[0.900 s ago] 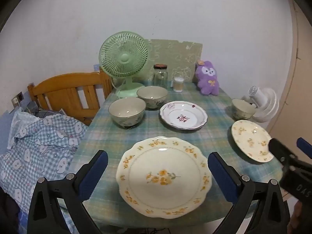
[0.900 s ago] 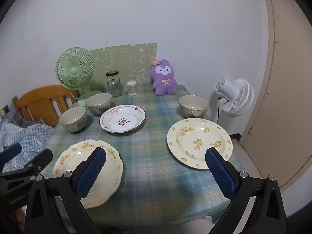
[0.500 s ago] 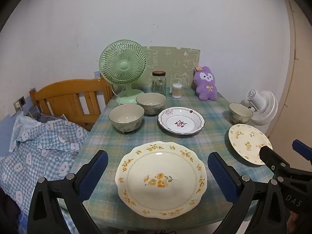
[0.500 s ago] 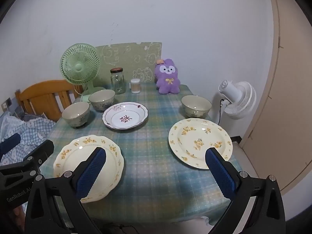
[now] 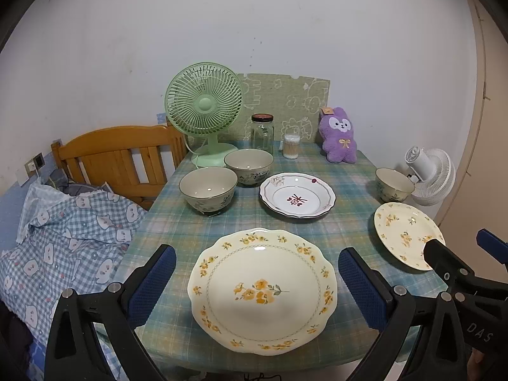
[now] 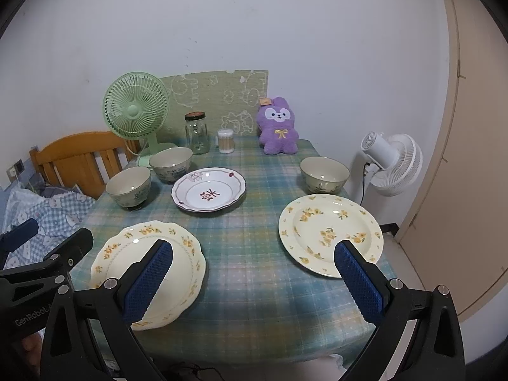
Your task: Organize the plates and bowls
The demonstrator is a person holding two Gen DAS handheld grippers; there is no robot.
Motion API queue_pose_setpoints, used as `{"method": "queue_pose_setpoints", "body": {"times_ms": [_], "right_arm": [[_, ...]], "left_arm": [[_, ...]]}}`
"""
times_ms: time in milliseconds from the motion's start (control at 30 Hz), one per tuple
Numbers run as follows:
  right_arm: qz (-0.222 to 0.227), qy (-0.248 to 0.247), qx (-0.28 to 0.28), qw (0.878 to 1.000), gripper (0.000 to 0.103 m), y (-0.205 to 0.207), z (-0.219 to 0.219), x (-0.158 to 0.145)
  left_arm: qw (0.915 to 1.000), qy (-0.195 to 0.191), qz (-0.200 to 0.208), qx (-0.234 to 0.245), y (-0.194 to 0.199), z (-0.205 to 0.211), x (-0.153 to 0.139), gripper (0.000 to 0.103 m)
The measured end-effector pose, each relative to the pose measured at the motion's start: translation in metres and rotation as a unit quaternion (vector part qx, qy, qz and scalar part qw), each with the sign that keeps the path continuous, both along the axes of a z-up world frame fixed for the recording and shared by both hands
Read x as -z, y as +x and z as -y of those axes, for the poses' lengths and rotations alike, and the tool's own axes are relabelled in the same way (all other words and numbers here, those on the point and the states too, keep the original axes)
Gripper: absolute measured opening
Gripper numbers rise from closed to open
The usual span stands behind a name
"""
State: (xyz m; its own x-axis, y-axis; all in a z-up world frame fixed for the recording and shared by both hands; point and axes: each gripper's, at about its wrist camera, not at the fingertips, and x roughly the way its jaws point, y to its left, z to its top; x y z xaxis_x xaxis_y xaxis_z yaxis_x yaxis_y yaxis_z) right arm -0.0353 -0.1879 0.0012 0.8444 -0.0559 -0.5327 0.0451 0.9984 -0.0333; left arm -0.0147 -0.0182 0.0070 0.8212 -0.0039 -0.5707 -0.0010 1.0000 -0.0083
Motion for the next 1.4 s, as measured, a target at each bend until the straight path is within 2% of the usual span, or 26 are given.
{"method": "queue_pose_setpoints", "body": {"times_ms": [1400], "right_arm": [[0.001, 0.013, 0.009, 1.000, 0.103, -0.0011, 0.0060, 0.0028]], "left_arm": [[1.0000, 0.001, -0.005, 0.006, -0.0029, 0.0038, 0.0011, 0.103]]}}
